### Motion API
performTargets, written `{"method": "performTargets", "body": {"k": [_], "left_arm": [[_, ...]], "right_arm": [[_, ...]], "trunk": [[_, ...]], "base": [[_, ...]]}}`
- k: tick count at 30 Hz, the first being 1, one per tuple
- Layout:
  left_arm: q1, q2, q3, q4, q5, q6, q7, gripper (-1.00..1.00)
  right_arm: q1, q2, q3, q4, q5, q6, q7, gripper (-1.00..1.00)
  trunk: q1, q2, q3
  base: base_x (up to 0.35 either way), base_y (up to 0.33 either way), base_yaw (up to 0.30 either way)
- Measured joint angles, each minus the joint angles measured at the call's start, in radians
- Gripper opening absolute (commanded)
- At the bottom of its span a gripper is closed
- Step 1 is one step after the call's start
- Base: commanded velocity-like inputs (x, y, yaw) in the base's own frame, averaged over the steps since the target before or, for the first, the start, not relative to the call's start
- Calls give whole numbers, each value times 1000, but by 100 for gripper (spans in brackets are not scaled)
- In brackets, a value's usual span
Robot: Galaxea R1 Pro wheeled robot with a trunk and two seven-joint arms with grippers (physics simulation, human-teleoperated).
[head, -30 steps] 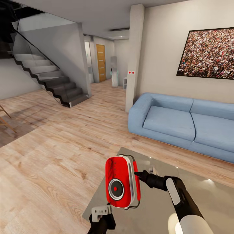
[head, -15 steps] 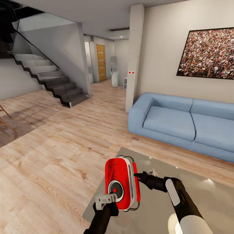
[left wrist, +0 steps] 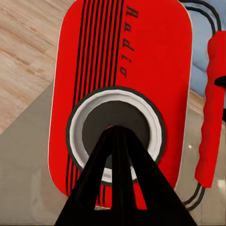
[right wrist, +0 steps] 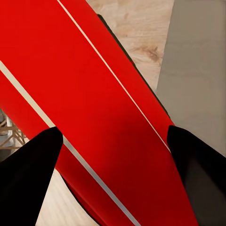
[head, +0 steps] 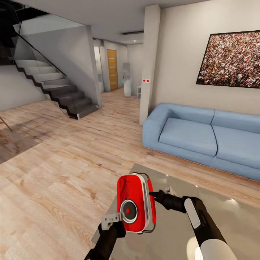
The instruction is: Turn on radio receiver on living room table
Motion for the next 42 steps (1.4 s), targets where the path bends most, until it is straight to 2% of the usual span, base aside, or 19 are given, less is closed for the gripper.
{"method": "performTargets", "body": {"k": [8, 13, 17, 19, 22, 36, 37, 38, 42], "left_arm": [[-10, -5, 2, 3, -2, 22, -5, -100], [-43, -10, 2, 5, -4, 23, -5, -100], [-58, -10, 2, 3, -2, 37, -3, -100], [-63, -10, 3, 2, -1, 82, 0, -100], [-71, -10, 3, 1, 0, 111, 2, -100], [-85, -10, 14, 9, -5, 122, 3, -100], [-95, -10, 18, 23, -5, 123, 4, -100], [-128, -10, 21, 68, -5, 123, 3, -100], [-166, -10, 29, 119, -3, 123, 4, -100]], "right_arm": [[-14, 0, 0, -6, 1, -1, 6, -100], [-15, 2, 39, -5, -1, 0, 6, -100], [-15, 2, 49, -3, -2, 0, 6, -100], [-15, 2, 50, -1, -1, -1, 6, -100], [-15, 2, 51, 0, -1, -1, 6, -100], [-15, 0, 51, -5, -4, -1, 11, -100], [-15, 0, 51, -5, -4, -1, 12, -100], [-15, 1, 51, -6, -5, -1, 12, -100], [-15, 1, 51, -6, -4, -1, 12, -100]], "trunk": [[0, 0, 0], [0, 0, 0], [0, 0, 0], [0, 0, 0], [0, 0, 0], [0, 0, 0], [0, 0, 0], [0, 0, 0], [0, 0, 0]], "base": [[0, 0, 0], [0, 0, 0], [0, 0, 0], [0, 0, 0], [0, 0, 0], [0, 0, 0], [0, 0, 0], [0, 0, 0], [0, 0, 0]]}}
